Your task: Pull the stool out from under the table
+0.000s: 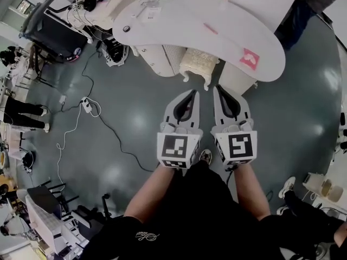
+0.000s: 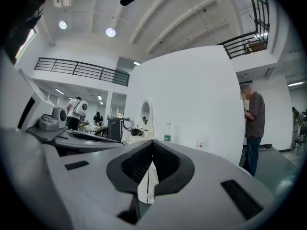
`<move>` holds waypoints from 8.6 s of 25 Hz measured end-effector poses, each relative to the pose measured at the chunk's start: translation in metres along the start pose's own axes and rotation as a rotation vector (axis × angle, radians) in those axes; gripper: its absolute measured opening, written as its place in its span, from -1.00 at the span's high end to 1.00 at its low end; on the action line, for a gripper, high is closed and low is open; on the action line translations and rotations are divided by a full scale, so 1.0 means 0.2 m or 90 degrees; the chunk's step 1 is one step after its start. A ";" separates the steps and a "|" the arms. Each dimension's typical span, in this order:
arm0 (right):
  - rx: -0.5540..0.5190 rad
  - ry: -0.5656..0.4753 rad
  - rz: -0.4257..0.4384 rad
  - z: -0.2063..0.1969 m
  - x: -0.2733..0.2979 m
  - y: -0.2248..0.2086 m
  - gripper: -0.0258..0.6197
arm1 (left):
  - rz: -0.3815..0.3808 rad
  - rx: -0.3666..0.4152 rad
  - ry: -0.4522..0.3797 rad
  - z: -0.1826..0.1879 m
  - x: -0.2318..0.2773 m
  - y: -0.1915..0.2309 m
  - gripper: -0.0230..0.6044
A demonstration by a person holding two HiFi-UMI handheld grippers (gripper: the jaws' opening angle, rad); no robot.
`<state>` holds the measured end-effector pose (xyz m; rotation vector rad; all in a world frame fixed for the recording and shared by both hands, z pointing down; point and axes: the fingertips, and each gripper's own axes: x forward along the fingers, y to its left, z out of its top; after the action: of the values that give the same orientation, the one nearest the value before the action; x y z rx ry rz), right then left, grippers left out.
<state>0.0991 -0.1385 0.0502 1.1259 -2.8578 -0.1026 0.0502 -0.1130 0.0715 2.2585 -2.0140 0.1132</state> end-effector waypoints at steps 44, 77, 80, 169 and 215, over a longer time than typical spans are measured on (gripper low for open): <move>-0.104 0.140 -0.139 -0.71 1.04 -0.14 0.90 | -0.208 0.166 0.040 -0.57 0.89 0.96 0.91; -0.056 0.281 -0.178 -2.59 1.23 -0.14 0.87 | -0.127 0.147 0.146 -2.41 1.43 1.24 0.59; -0.031 0.305 -0.210 -2.85 1.28 -0.18 0.39 | -0.116 0.133 0.180 -2.67 1.53 1.30 0.41; -0.047 0.486 -0.221 -3.94 0.68 0.59 0.15 | -0.095 0.224 0.326 -3.85 0.63 1.55 0.11; 0.063 0.616 -0.168 -3.60 -0.02 1.65 0.18 | -0.102 0.206 0.464 -3.81 -0.55 1.58 0.15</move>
<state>-0.0581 0.0789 0.7955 1.1308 -1.8711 0.4481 -0.2621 0.0631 0.8237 2.0740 -1.4925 1.1286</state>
